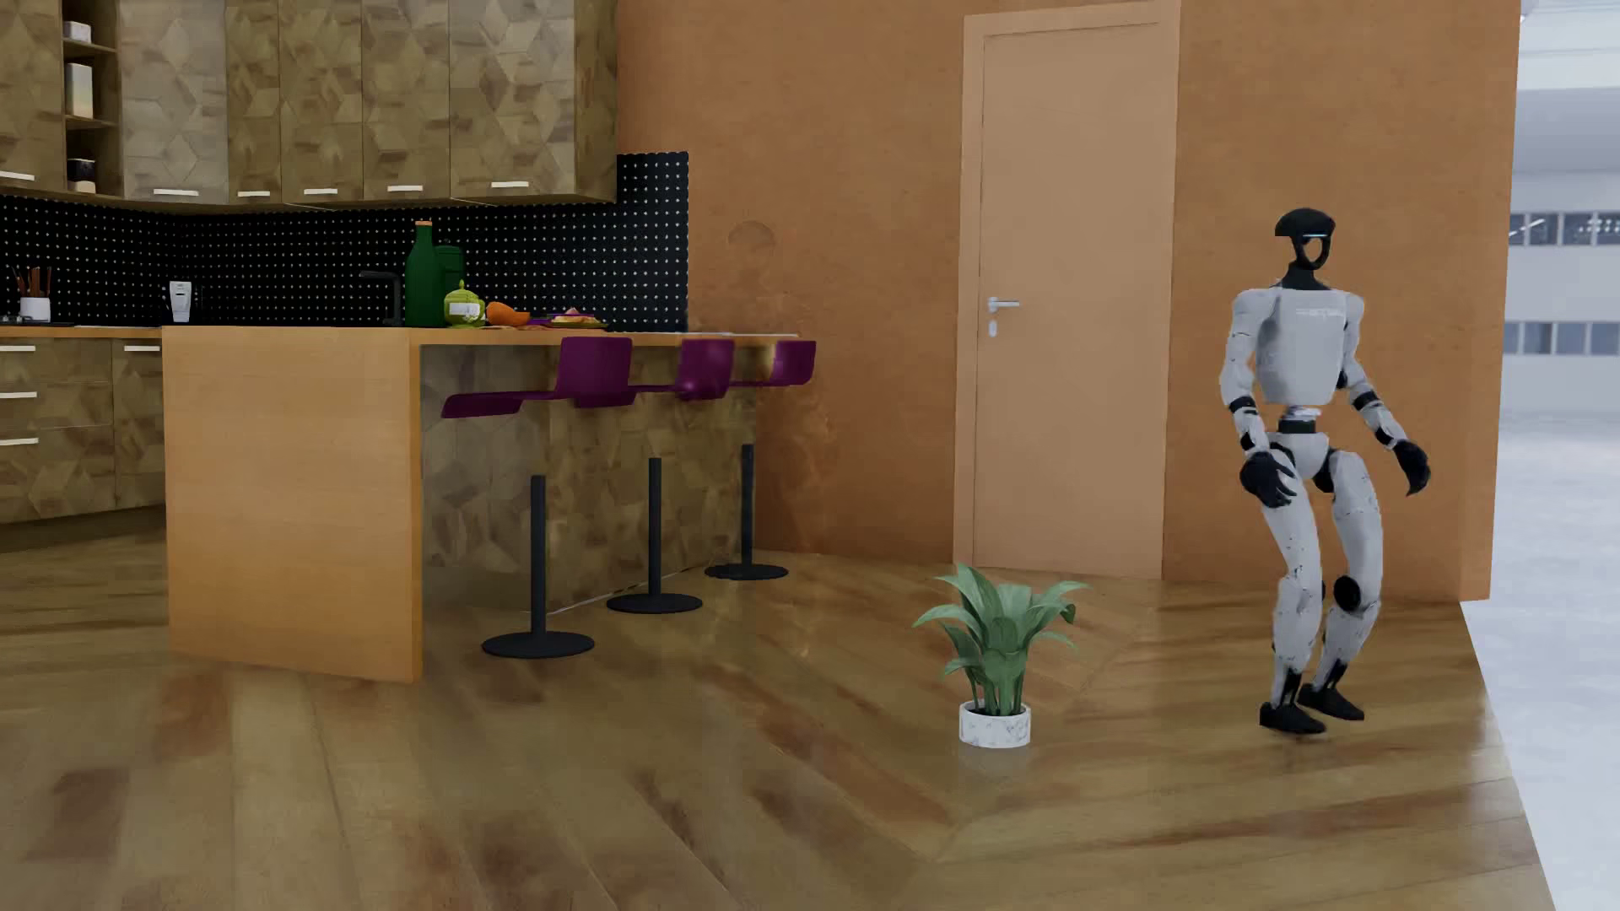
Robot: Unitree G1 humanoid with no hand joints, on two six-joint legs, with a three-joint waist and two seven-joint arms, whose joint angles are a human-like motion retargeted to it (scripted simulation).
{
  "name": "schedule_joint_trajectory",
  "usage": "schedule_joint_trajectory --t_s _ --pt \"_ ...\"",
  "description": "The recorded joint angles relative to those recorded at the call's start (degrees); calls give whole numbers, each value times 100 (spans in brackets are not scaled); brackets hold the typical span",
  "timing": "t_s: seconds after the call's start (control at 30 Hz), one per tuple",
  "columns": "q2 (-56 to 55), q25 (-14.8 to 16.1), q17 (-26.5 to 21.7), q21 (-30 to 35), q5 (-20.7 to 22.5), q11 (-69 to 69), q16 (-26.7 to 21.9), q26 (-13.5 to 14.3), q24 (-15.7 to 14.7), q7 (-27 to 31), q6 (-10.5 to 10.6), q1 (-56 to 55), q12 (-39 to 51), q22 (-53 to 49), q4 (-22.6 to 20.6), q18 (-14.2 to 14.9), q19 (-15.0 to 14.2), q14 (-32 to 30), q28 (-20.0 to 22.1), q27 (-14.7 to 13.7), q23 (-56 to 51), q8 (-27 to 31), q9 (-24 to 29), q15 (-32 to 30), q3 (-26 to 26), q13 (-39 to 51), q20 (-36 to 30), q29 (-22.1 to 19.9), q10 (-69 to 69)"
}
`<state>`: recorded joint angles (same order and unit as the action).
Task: Go around the plant
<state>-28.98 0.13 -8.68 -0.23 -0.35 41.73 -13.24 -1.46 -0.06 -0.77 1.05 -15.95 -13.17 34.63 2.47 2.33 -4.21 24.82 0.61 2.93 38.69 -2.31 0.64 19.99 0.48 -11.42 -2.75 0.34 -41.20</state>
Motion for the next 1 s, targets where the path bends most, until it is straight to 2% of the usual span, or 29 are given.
schedule_joint_trajectory --t_s 0.03,0.07,0.1,0.13,0.17,0.2,0.23,0.27,0.3,0.33,0.37,0.4,0.43,0.5,0.57,0.6,0.63,0.67,0.7,0.73,0.77,0.8,0.83,0.87,0.9,0.93,0.97,1.0 --pt "-423 49 101 -59 -213 857 -5 -137 17 -303 -123 -86 -286 -219 204 157 -153 240 45 275 -331 -111 32 741 -273 868 -212 36 -364" --pt "-847 175 195 -47 -296 1504 43 -350 94 -551 -214 -181 -417 -299 375 353 218 556 31 325 -471 -118 -69 1110 -472 1388 -249 60 -748" --pt "-1024 363 210 316 -149 1659 323 -753 225 -638 -220 -227 -132 -526 466 475 1061 784 55 132 -550 -59 -112 554 -609 1182 -356 -12 -1052" --pt "-1060 602 92 584 183 1570 616 -1021 326 -541 -76 -369 290 -674 612 548 1047 786 127 -101 -421 61 -71 -84 -734 805 -516 -95 -1550" --pt "-1005 900 -64 520 479 1470 498 -1132 317 -126 98 -707 839 -740 602 506 1111 198 223 -297 -444 108 82 -125 -902 101 -945 -200 -2322" --pt "-1058 1162 -216 264 647 1333 486 -857 257 171 303 -1089 1009 -640 398 372 1229 128 311 -251 -287 35 104 21 -1199 -389 -701 -320 -2455" --pt "-977 1387 -296 112 792 1147 448 -497 212 328 442 -1259 1104 -319 143 193 1298 673 391 -18 -340 -47 245 130 -1475 -676 -323 -492 -2268" --pt "-994 1509 -299 -18 767 1354 123 -315 201 134 435 -1322 1172 -287 230 -31 826 1079 441 253 -116 -268 369 771 -1727 -811 -291 -632 -1466" --pt "-846 1414 -196 -92 348 2270 171 -84 273 -174 155 -1029 1108 -249 369 98 -33 537 476 598 8 -117 386 1550 -1823 -869 -172 -745 -1305" --pt "-607 1192 -281 287 -181 2572 403 167 354 -305 -30 -997 1110 -346 490 419 -466 704 492 871 348 160 281 2027 -1636 -940 -223 -817 -1575" --pt "-599 878 -329 482 -426 2499 647 502 457 -27 12 -1131 1048 -189 434 706 842 737 515 1092 507 -246 196 1606 -1279 -941 -478 -783 -2189" --pt "-500 668 -260 479 -235 2427 468 654 591 232 141 -1493 903 -111 129 881 896 549 525 1182 613 -242 135 1696 -1018 -775 -950 -675 -2800" --pt "-274 552 -280 374 -66 2255 577 695 744 250 272 -1738 606 0 -143 991 915 379 498 1212 305 -181 114 1753 -748 -639 -574 -534 -3052" --pt "325 366 -338 363 213 1671 480 235 865 -78 433 -2202 75 -22 -334 1029 930 107 462 775 233 37 -68 1809 -184 -232 -43 -323 -2948" --pt "1122 63 -154 345 470 852 363 -221 719 -114 481 -2496 -438 -104 -249 946 933 -190 535 149 106 422 -209 1793 80 228 112 -279 -2444" --pt "1505 -127 -129 487 562 593 350 -250 585 22 465 -2547 -597 -175 -136 914 930 -373 591 -116 70 608 -154 1772 -38 499 125 -251 -2157" --pt "1680 -298 -15 368 650 825 345 -130 420 131 449 -2488 -500 -95 6 896 929 -498 667 -285 -112 677 0 1547 -178 693 183 -261 -1753" --pt "1398 -386 -18 435 731 1802 240 237 221 188 420 -2234 -328 52 258 948 781 -701 761 -347 -400 562 110 931 -321 712 192 -338 -997" --pt "899 -295 -81 475 508 2841 0 703 13 -56 98 -1904 -98 313 287 568 860 -519 882 -332 -291 351 192 -224 -672 691 140 -318 -996" --pt "417 -111 -132 387 245 3448 -111 1023 -184 -298 -247 -1521 201 430 295 -76 837 -280 1017 -242 -265 78 245 -787 -1057 472 124 -216 -911" --pt "10 98 -78 297 51 3476 -162 1022 -355 -501 -561 -1099 490 42 388 56 787 -78 1133 -74 -318 -170 265 -356 -1420 103 47 -135 -757" --pt "-269 200 -94 195 -23 3150 -75 995 -415 -615 -765 -725 864 21 477 344 723 131 1174 155 -400 -242 204 387 -1815 -286 -28 -96 -636" --pt "-446 228 -56 77 -28 2622 159 892 -414 -623 -876 -390 1167 -111 543 258 649 336 1169 400 -446 -233 136 991 -2001 -583 -211 -123 -578" --pt "-529 216 33 206 -55 2091 323 729 -357 -593 -1008 -143 1436 -188 562 304 539 507 1105 593 -474 -166 58 1316 -2118 -870 -519 -210 -670" --pt "-395 207 -66 645 -117 1355 591 604 -198 -488 -1096 -507 1560 -217 623 584 672 -99 965 704 -172 -176 99 774 -1941 -867 -540 -303 -1952" --pt "-190 216 -121 800 -53 1234 714 587 -2 -183 -989 -1075 1558 19 636 817 757 -1275 786 775 334 -171 165 488 -1637 -703 -686 -351 -3170" --pt "23 280 -175 652 98 1230 749 623 217 142 -734 -1417 1167 185 507 974 731 -1565 542 878 393 -57 198 705 -1237 -560 -563 -344 -3357" --pt "230 288 -200 475 259 1100 635 568 450 381 -370 -1763 574 158 391 1061 687 -915 261 917 154 51 156 854 -879 -379 -217 -337 -3011"
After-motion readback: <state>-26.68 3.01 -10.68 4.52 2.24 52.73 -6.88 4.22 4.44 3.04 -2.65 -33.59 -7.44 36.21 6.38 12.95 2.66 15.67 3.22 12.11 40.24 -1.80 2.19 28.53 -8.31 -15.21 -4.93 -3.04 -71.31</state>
